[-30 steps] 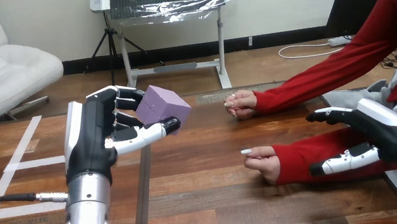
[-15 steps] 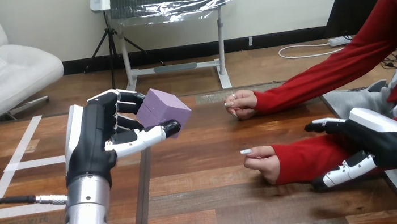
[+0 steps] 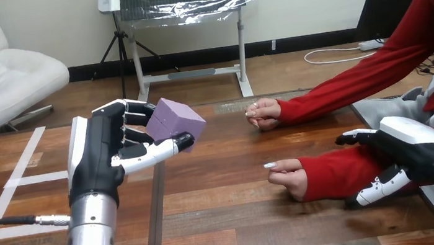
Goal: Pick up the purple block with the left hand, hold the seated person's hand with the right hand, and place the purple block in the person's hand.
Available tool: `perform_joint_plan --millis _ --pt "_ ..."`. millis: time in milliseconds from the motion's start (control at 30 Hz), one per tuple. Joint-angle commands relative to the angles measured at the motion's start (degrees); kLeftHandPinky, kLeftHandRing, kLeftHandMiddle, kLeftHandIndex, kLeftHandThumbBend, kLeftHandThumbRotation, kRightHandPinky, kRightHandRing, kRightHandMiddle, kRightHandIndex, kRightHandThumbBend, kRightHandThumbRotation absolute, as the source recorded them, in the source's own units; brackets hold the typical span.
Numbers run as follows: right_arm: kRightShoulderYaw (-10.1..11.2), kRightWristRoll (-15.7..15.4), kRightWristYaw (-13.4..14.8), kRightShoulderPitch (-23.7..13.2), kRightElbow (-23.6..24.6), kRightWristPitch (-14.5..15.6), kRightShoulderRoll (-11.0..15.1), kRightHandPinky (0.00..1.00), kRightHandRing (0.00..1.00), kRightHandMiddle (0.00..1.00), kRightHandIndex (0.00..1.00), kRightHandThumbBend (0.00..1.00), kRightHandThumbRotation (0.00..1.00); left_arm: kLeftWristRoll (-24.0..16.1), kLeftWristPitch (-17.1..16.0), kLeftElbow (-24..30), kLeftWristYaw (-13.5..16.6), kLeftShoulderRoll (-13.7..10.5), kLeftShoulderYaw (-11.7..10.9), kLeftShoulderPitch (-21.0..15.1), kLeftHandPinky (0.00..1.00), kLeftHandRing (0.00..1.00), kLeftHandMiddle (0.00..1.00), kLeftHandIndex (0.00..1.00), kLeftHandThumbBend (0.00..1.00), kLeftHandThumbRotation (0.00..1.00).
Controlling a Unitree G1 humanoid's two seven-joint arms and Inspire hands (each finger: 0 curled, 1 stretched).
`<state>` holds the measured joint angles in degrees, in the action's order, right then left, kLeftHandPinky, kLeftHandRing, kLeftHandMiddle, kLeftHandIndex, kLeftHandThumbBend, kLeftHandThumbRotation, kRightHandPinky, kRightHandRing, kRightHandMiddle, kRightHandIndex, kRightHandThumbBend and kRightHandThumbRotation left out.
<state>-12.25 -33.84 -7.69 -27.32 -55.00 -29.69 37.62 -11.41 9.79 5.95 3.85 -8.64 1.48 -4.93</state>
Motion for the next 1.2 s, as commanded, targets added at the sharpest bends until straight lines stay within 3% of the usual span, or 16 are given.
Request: perform_joint_plan --millis 0,133,500,833,1167 --pt "-1.94 -2.05 3.96 -5.78 -0.86 0.45 0.52 0.86 0.86 0.87 0.85 1.00 0.33 0.29 -0.66 2.99 -0.15 0.31 -0.52 -1.80 0.34 0.40 0.42 0.45 0.61 0.00" --pt "-3.06 -3.29 5.49 -6.48 -1.78 1.13 -0.03 0.78 0.84 0.85 0.83 1.00 0.29 0.30 0.30 3.28 -0.09 0.57 -0.59 -1.81 0.34 0.40 0.42 0.45 0.61 0.00" --pt "-5.69 -4.80 8.86 -7.85 -4.49 2.40 -1.55 0.71 0.80 0.82 0.81 1.00 0.27 0.11 -0.47 3.12 -0.09 0.41 -0.58 -1.66 0.34 0.40 0.42 0.45 0.61 0.00" --pt "-7.69 -5.28 10.56 -8.49 -6.32 4.37 -3.36 0.69 0.78 0.80 0.79 0.95 0.32 0.38 -0.91 2.93 -0.13 0.34 -0.84 -1.59 0.34 0.39 0.42 0.45 0.61 0.00" --pt "-9.08 -5.29 13.79 -8.52 -7.97 4.25 -4.86 0.64 0.72 0.75 0.75 0.90 0.36 0.27 -0.99 3.06 -0.20 0.11 -0.82 -1.45 0.33 0.39 0.42 0.45 0.61 0.00"
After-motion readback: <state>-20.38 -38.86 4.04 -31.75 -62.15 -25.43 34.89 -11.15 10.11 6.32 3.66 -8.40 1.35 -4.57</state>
